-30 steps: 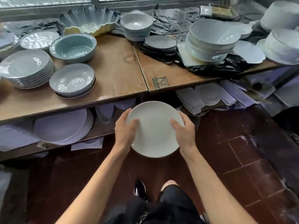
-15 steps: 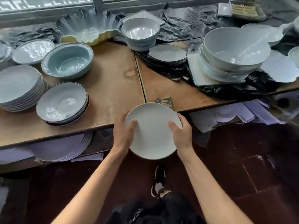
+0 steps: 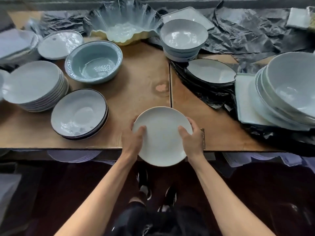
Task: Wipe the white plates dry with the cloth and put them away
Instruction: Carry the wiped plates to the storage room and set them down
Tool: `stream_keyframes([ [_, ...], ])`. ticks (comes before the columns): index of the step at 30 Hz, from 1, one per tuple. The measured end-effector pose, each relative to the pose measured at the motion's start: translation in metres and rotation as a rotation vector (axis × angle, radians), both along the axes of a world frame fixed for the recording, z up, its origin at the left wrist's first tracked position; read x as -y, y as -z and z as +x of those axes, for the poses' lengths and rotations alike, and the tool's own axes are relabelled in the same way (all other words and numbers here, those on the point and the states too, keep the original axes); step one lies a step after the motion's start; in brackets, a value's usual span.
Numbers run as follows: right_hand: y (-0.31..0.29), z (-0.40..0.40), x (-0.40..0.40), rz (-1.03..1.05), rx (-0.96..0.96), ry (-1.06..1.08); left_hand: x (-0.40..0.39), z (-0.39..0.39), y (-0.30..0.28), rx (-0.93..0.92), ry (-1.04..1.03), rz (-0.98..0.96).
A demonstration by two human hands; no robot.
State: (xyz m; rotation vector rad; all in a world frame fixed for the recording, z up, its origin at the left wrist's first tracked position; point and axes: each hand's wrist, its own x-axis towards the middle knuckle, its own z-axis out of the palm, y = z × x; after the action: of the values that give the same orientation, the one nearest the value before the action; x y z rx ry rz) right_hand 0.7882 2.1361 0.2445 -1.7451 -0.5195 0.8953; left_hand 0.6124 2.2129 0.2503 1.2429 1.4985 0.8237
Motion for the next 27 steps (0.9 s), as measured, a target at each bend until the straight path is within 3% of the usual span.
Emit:
stream_keyframes([
  [12, 0.049, -0.025, -0.127, -0.114, 0.099, -0.055, -0.115, -0.029, 0.060, 0.077, -0.065, -0.154],
  [27, 0.104, -0.002, -0.186, -0.159, 0.167, -0.051, -0.169, 0.005, 0.112, -0.076, -0.112, -0.045],
])
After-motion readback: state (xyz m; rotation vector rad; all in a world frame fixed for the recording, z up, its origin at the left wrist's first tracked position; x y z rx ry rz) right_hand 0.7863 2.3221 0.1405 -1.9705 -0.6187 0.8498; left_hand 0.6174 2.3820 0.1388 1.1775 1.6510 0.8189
